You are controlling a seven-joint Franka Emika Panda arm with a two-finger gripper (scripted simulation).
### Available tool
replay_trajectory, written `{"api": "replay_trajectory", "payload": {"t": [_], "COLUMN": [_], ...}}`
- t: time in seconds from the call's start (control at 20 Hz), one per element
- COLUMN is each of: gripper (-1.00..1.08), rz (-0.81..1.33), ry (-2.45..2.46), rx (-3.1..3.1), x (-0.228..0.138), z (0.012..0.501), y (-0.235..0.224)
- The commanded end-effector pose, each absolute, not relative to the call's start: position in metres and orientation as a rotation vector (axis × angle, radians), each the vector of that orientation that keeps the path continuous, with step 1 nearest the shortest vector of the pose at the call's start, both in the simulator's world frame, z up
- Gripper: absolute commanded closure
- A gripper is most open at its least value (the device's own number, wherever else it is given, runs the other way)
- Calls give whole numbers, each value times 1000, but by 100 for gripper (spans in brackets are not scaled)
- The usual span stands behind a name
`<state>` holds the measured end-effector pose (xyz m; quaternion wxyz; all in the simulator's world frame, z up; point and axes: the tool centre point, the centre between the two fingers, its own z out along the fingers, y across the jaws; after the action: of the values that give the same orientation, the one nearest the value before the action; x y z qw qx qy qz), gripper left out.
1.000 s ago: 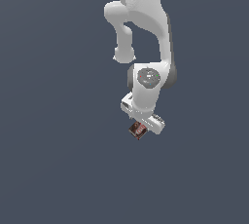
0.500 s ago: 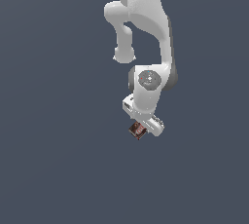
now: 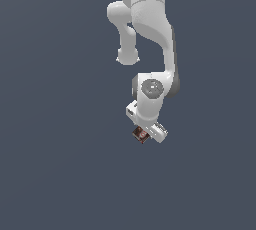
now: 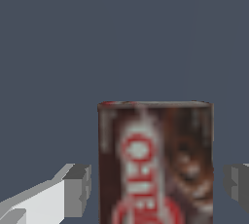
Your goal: Pick up the object and move it to a goal position.
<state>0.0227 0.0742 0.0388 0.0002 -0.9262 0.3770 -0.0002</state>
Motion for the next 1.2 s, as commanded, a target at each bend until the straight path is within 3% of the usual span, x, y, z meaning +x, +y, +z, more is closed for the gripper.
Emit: {"api": "replay_trajectory", "payload": {"t": [0.0,0.3,0.35,1.15], "gripper": [-92,-92,108,108], "rz": [0,0,0,-1], "ry": [1186,1187,1187,1186], "rx": [-2909,-2909,-2909,-2908], "x": [22,23,23,19], "z": [26,16,16,22], "y": [74,74,74,73]}}
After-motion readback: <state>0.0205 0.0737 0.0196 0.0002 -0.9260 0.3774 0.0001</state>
